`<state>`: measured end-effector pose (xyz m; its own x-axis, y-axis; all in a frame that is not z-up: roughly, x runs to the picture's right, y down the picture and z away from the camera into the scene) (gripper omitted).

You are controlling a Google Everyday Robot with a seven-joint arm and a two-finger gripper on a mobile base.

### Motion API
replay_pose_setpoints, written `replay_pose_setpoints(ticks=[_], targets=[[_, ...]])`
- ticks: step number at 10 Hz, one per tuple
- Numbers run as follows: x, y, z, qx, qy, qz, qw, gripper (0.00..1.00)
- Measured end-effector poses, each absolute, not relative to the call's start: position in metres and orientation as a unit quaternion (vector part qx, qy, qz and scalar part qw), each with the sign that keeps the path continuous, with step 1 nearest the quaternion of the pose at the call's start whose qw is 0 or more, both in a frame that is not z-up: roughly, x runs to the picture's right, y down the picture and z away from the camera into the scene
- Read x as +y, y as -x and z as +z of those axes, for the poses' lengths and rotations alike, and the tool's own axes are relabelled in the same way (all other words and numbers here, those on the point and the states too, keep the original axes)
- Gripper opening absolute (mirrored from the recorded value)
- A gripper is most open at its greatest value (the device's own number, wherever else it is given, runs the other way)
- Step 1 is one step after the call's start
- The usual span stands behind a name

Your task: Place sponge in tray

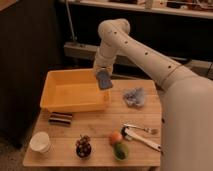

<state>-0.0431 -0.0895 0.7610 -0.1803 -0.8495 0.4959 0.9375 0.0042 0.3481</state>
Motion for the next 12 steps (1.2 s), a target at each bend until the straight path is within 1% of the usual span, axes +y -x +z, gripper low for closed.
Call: replay_pose_setpoints(ticks=[2,4,6,7,8,9,11,12], targets=[[-0.084,0.097,0.787,-0.344,0.038,-0.69,0.636,0.0],[-0.064,0.134,0.821,-0.359,0.024,-0.689,0.629,0.02],[-0.043,0.157,0.853,-0.371,0.014,-0.692,0.62,0.17],[-0.03,0.181,0.872,-0.381,0.008,-0.694,0.612,0.31],[-0.025,0.19,0.882,-0.384,0.005,-0.694,0.609,0.39],[-0.022,0.196,0.888,-0.388,0.0,-0.693,0.607,0.47],[-0.017,0.203,0.889,-0.397,-0.008,-0.693,0.602,0.69],[-0.015,0.204,0.889,-0.399,-0.009,-0.693,0.601,0.77]])
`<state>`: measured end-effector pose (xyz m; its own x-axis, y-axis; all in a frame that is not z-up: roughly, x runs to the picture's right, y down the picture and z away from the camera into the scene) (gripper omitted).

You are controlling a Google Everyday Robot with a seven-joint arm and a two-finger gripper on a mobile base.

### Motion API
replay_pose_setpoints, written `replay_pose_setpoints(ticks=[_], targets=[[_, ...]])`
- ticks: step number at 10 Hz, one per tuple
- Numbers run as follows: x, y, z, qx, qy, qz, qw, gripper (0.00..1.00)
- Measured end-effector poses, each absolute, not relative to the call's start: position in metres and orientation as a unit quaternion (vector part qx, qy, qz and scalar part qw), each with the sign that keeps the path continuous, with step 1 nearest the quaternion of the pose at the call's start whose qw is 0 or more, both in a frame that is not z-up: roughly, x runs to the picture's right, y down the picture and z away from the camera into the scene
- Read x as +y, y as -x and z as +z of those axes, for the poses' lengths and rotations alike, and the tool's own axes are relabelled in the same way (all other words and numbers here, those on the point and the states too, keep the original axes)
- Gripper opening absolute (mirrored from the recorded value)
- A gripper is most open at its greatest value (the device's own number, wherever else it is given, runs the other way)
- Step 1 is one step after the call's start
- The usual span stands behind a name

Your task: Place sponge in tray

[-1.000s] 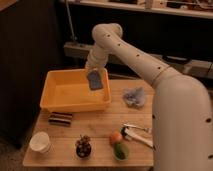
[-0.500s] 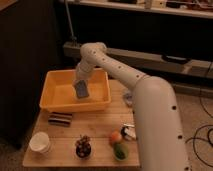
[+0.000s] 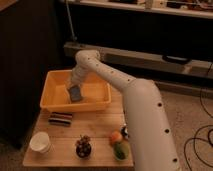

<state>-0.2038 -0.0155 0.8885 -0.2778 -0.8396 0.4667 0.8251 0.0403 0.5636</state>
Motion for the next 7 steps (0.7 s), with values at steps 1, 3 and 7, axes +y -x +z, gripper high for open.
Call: replay_pose_setpoints(ticks=[1,3,7], targets=[[-0.0152,0.2039,0.8885,-0.399,-0.009,-0.693,0.601,0.8],[-0.0152,0.2039,0.8885,-0.399,-0.009,-0.693,0.601,0.8],[-0.0152,0.2028,0.8887,-0.399,-0.009,-0.692,0.601,0.8]])
